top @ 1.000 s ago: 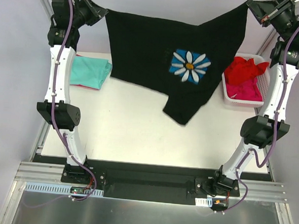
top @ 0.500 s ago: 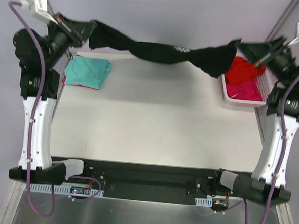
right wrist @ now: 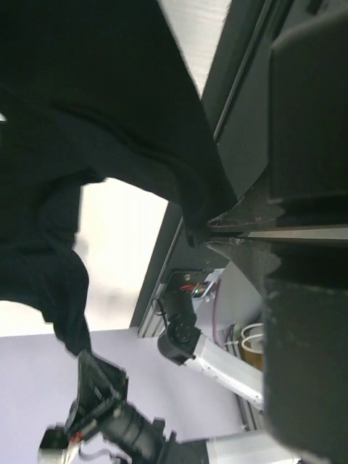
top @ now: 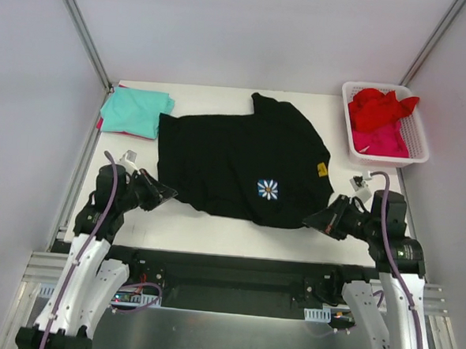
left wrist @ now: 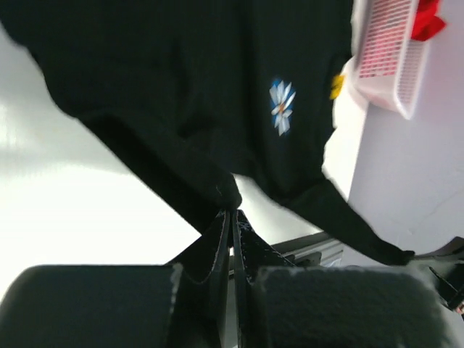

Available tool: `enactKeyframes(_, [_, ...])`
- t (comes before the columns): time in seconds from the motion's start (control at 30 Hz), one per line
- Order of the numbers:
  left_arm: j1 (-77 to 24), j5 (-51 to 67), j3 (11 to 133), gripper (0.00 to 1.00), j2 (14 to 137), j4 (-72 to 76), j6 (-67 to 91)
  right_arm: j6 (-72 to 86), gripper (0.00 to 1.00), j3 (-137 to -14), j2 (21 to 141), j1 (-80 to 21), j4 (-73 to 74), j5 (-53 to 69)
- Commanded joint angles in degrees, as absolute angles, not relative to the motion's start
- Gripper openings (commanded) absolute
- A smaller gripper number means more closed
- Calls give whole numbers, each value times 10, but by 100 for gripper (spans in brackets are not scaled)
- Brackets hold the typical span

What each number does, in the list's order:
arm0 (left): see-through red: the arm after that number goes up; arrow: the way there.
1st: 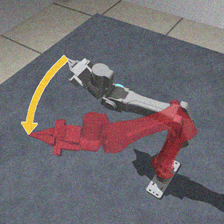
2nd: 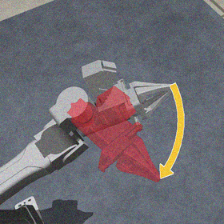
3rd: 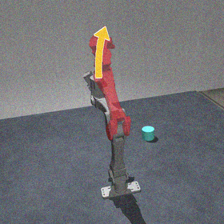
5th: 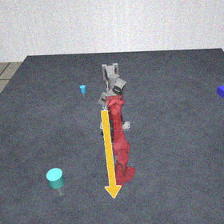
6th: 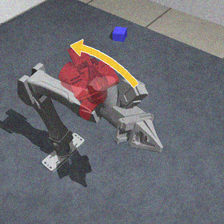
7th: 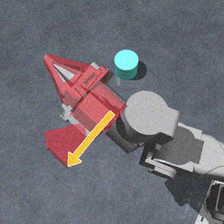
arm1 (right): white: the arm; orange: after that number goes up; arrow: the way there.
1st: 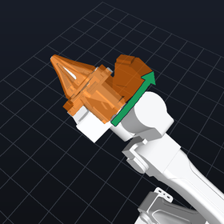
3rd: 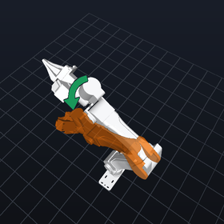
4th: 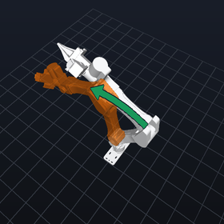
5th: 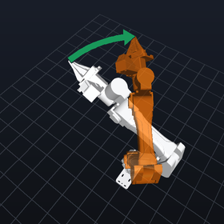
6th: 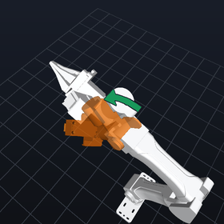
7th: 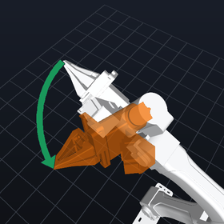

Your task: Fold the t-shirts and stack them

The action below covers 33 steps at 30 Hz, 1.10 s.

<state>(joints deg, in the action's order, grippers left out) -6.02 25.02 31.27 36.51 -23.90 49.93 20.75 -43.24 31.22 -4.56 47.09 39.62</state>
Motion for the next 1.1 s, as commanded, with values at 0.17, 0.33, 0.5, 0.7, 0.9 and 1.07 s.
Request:
enactKeyframes(0.17, [-61, 249, 360, 0, 280, -362, 490, 150, 1, -455, 292, -50, 590, 351])
enactKeyframes(0.33, [-60, 233, 358, 0, 263, -374, 486, 149, 1, -455, 275, -50, 597, 338])
enactKeyframes(0.5, [-60, 227, 369, 0, 289, -378, 471, 131, 1, -469, 293, -50, 606, 316])
enactKeyframes(0.7, [-60, 223, 431, 0, 425, -292, 445, 127, 1, -488, 394, -50, 471, 298])
enactKeyframes(0.9, [-60, 214, 540, 0, 632, -116, 439, 108, 1, -621, 610, -50, 309, 292])
enactKeyframes(1.07, [-60, 249, 835, 0, 883, -2, 391, 37, 1, -883, 828, -45, 245, 337])
